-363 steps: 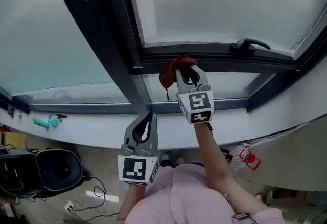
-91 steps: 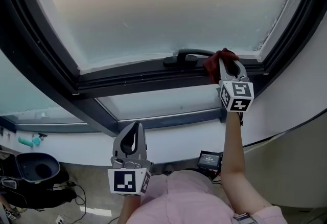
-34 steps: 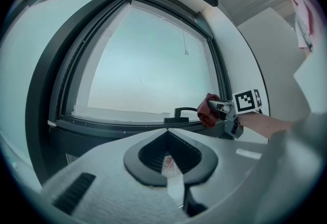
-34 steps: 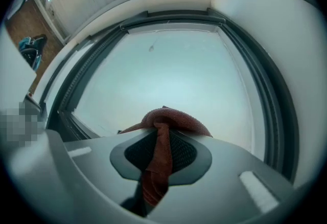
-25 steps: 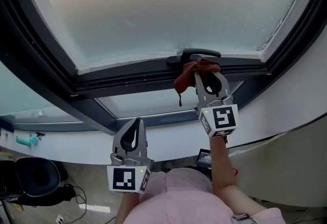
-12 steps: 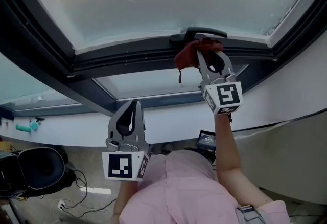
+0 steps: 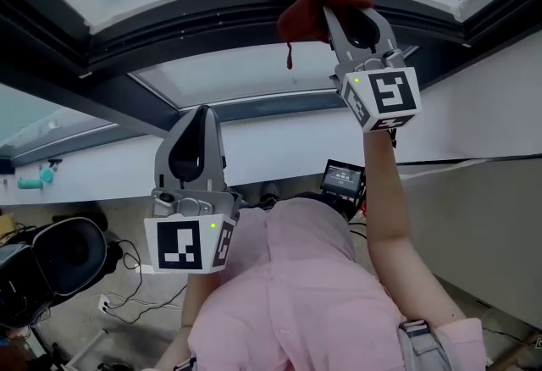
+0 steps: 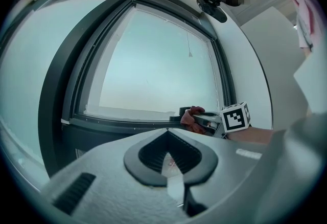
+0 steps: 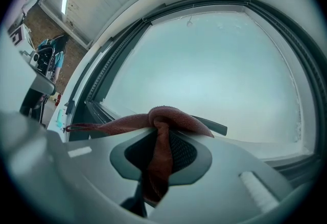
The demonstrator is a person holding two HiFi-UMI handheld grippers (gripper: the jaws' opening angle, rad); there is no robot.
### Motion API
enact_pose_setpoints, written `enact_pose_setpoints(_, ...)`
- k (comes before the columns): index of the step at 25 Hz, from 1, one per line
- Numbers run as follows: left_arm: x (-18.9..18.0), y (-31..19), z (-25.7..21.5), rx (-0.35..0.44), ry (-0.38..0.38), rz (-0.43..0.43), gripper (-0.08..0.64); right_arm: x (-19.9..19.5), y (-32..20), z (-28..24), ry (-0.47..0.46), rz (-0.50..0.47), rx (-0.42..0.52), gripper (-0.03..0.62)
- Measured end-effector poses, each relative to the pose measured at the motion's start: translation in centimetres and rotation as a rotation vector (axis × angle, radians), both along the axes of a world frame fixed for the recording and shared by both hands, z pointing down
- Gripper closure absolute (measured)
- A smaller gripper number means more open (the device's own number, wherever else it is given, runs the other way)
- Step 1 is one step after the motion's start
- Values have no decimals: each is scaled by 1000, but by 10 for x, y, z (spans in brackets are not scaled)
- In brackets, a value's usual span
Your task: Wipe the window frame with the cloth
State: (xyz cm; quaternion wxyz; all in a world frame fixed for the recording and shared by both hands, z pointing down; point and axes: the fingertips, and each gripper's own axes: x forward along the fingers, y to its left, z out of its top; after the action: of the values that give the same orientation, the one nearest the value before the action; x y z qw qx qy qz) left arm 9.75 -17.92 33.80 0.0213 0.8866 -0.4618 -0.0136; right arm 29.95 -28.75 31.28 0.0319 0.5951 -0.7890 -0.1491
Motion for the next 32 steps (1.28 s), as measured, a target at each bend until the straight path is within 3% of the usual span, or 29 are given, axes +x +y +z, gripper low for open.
enact_pose_setpoints(11,-3,-3,0,-6,2,1,563,18,-1,0,25,42,-9,523)
enact_pose_setpoints(32,5,-4,-1,0,0,18,563,157,13,-2,25,329,-42,525)
